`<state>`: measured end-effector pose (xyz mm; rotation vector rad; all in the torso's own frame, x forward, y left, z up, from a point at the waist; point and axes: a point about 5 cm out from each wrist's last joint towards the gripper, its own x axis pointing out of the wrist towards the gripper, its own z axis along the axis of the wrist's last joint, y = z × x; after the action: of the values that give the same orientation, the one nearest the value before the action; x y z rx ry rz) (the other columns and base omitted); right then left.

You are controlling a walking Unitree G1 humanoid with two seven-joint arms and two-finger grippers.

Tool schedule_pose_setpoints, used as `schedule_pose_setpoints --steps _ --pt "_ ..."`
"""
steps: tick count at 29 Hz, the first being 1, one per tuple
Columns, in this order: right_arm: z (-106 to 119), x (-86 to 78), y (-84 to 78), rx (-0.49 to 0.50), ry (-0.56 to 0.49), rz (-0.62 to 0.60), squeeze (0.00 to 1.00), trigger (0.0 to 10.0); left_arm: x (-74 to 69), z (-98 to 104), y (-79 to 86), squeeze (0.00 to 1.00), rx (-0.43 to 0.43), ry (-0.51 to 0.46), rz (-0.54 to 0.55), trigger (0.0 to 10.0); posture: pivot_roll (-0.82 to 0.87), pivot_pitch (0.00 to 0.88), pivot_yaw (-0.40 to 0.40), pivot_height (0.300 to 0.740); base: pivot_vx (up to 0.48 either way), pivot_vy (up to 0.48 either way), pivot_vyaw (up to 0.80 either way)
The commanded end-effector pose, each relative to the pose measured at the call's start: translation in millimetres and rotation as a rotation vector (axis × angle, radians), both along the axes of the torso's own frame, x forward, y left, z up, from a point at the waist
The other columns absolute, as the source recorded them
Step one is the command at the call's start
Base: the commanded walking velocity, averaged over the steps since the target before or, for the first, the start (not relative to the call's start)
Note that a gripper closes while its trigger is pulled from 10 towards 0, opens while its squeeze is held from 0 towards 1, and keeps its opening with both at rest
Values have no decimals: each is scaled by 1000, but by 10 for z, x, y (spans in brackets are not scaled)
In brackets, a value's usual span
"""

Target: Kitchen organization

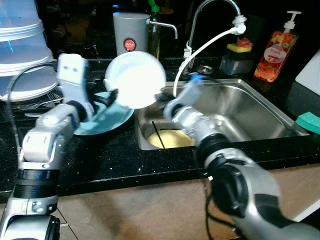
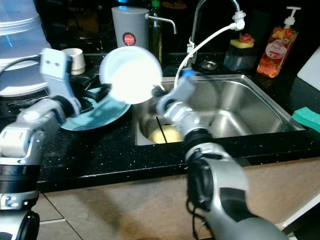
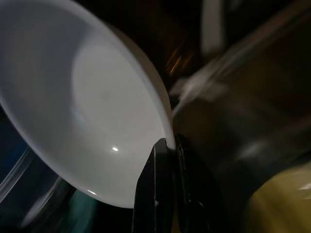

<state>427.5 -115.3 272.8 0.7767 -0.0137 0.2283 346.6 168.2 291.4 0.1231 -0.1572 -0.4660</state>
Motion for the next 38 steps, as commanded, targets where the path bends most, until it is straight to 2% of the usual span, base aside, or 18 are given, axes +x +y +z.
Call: schedule_pose_setpoints --steps 1,4,6,8,12,13,15,16,18,20,21,22,25,26,27,31,32,38 --pt "-29 -2 -43 -4 0 -37 0 0 -27 -37 -74 0 24 -6 -39 10000 39 44 3 740 0 0 0" --pt "-50 -28 -374 -227 -60 -197 0 0 -105 -113 -244 0 116 -7 -150 10000 33 38 11 740 0 0 0" --pt "-50 -28 -374 -227 -60 -197 0 0 -105 -113 -244 0 116 -7 -150 10000 33 38 11 740 0 0 0" --pt "-89 -65 -450 -387 -106 -242 0 0 -127 -194 -335 0 207 -4 -180 10000 32 32 16 740 0 0 0" --pt "-130 -84 -457 -459 -123 -250 0 0 -134 -233 -370 0 240 4 -192 10000 32 32 16 740 0 0 0" --pt "-325 -143 -416 -554 -130 -232 0 0 -201 -273 -467 0 285 19 -279 10000 33 29 23 740 0 0 0" --pt "-438 -179 -381 -578 -123 -211 0 0 -251 -285 -498 0 320 33 -332 10000 34 29 25 740 0 0 0" --pt "-469 -188 -371 -585 -121 -206 0 1216 -273 -295 -494 0 352 39 -352 10000 34 29 25 740 0 0 0" --pt "-510 -204 -365 -605 -119 -206 0 2431 -297 -314 -476 0 403 50 -366 10000 34 29 25 740 0 0 0" --pt "-519 -210 -364 -613 -120 -208 0 2431 -301 -319 -471 0 414 52 -368 10000 34 29 25 740 0 0 0" --pt "-533 -213 -365 -617 -115 -210 0 4471 -301 -319 -461 0 419 54 -365 10000 38 34 24 740 0 0 0" --pt "-558 -225 -367 -642 -110 -214 0 10000 -292 -319 -432 0 436 48 -341 10000 38 34 24 740 0 0 0" --pt "-575 -242 -367 -653 -106 -217 0 10000 -265 -314 -382 0 445 47 -295 10000 40 36 20 740 0 0 0" --pt "-576 -247 -373 -661 -105 -223 125 10000 -249 -309 -357 0 442 50 -268 10000 40 36 20 740 0 0 0" --pt "-579 -251 -378 -669 -102 -228 1000 10000 -232 -303 -331 0 438 53 -242 10000 42 38 16 740 0 0 0" --pt "-578 -250 -391 -696 -93 -239 1000 10000 -153 -276 -214 0 414 72 -119 10000 43 38 14 740 0 0 0" --pt "-568 -248 -393 -697 -94 -242 0 10000 -129 -255 -176 0 407 60 -79 10000 43 38 14 740 0 0 0" --pt "-500 -246 -377 -672 -113 -248 0 10000 -24 -163 24 0 356 24 131 10000 40 38 12 740 0 0 0"
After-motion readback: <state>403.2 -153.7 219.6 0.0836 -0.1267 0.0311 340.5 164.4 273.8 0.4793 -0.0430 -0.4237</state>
